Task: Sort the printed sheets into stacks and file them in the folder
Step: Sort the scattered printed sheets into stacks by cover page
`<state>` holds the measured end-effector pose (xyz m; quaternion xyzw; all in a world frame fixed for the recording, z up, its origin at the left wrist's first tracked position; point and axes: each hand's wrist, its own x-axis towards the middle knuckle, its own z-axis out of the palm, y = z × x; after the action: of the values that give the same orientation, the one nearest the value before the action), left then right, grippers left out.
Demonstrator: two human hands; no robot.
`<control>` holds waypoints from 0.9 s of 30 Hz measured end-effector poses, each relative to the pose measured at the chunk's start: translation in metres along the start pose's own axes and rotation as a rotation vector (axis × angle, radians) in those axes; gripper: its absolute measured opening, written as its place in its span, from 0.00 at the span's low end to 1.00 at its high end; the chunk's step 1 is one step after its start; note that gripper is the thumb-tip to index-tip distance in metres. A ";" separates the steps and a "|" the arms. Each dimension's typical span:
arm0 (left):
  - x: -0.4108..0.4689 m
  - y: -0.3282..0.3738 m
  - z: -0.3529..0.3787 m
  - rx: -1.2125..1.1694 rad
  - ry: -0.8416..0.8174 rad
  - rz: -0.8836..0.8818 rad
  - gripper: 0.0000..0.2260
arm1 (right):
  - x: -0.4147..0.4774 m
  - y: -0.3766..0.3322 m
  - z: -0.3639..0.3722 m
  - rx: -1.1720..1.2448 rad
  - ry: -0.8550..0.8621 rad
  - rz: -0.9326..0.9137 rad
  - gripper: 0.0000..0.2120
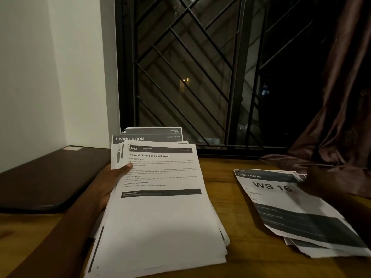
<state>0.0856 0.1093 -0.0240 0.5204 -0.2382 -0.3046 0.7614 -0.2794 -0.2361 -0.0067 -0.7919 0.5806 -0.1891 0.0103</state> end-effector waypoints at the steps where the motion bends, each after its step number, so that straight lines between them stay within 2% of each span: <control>1: 0.001 0.000 -0.001 -0.027 -0.017 0.001 0.08 | -0.006 -0.017 -0.004 0.044 0.058 -0.091 0.12; 2: 0.000 0.001 -0.002 -0.033 0.010 -0.005 0.08 | -0.016 -0.039 -0.009 0.136 0.055 -0.178 0.11; 3: 0.002 0.000 -0.003 -0.052 0.012 -0.006 0.08 | -0.026 -0.060 -0.011 0.283 -0.022 -0.231 0.12; 6: 0.002 0.002 -0.003 -0.072 0.015 -0.008 0.09 | -0.075 -0.130 -0.009 0.748 -0.377 -0.307 0.18; 9: -0.002 0.003 -0.003 -0.097 0.029 0.001 0.10 | -0.106 -0.183 0.001 0.918 -0.534 -0.319 0.19; 12: -0.004 0.004 -0.005 -0.162 -0.019 0.000 0.18 | -0.113 -0.208 0.017 1.024 -0.431 -0.278 0.12; 15: -0.008 0.009 -0.007 -0.173 -0.107 -0.010 0.17 | -0.109 -0.217 0.030 1.149 -0.326 -0.174 0.08; 18: -0.016 0.014 -0.004 -0.145 -0.229 -0.042 0.17 | -0.097 -0.219 0.040 1.133 -0.241 -0.056 0.08; 19: -0.017 0.014 -0.004 -0.133 -0.270 -0.055 0.18 | -0.093 -0.219 0.042 1.103 -0.234 -0.031 0.08; 21: -0.016 0.013 -0.009 -0.093 -0.315 -0.076 0.29 | -0.085 -0.219 0.046 1.093 -0.224 -0.005 0.10; 22: -0.014 0.014 -0.010 -0.080 -0.305 -0.091 0.32 | -0.080 -0.217 0.048 1.104 -0.199 0.018 0.09; 23: -0.011 0.016 -0.016 -0.079 -0.265 -0.089 0.30 | -0.076 -0.213 0.047 1.097 -0.154 0.049 0.07; 27: -0.004 0.025 -0.035 -0.044 0.067 -0.076 0.12 | -0.061 -0.183 0.047 1.017 0.070 0.165 0.05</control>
<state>0.1119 0.1414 -0.0127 0.5220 -0.1859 -0.3207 0.7682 -0.1122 -0.1299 -0.0244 -0.6315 0.4760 -0.4723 0.3893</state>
